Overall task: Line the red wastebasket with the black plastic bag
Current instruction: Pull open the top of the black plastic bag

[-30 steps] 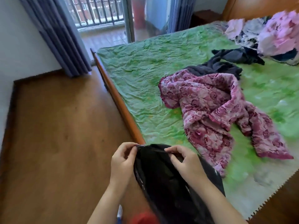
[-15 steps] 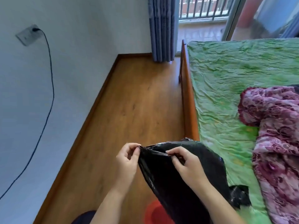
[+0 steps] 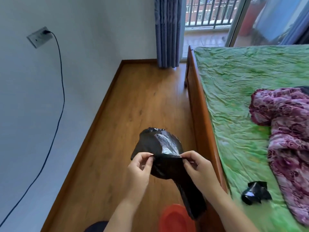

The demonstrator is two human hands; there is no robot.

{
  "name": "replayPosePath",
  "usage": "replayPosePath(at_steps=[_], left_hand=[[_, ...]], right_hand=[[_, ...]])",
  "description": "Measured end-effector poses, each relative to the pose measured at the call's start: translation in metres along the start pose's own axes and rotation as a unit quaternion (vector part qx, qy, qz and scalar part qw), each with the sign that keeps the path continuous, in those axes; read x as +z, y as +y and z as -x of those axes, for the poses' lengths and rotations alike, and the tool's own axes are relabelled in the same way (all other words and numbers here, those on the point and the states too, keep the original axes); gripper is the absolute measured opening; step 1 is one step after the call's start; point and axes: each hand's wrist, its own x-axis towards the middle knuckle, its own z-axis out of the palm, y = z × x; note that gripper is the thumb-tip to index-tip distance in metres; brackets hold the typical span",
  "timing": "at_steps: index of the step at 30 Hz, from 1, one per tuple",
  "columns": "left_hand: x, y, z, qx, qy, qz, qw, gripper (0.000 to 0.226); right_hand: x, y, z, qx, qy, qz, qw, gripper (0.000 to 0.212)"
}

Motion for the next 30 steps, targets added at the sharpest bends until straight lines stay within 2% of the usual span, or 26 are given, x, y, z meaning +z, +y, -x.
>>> replayPosePath(at_steps=[6,15,21,26,28,30], left_hand=[[-0.014,-0.027,0.014,-0.013,-0.008,0.018,1.000,0.023],[-0.009,-0.053,0.024,-0.006,-0.016,-0.012,1.000,0.023],[0.001,-0.076,0.006,-0.029,0.019,-0.001,0.999,0.020],[0.023,-0.119,-0.016,-0.069,0.056,-0.013,0.996,0.016],[0.038,-0.142,-0.027,-0.085,0.074,-0.008,0.994,0.017],[0.052,-0.167,-0.034,-0.088,0.085,0.003,0.992,0.018]], right_hand=[[0.021,-0.004,0.024,0.009,0.021,-0.004,1.000,0.025],[0.024,0.010,0.031,0.008,0.012,-0.004,1.000,0.027],[0.038,0.037,0.005,0.015,-0.025,-0.003,1.000,0.027],[0.060,0.086,-0.033,0.028,-0.072,-0.027,0.997,0.026],[0.073,0.116,-0.048,0.042,-0.109,-0.045,0.992,0.023],[0.090,0.149,-0.058,0.043,-0.153,-0.048,0.986,0.029]])
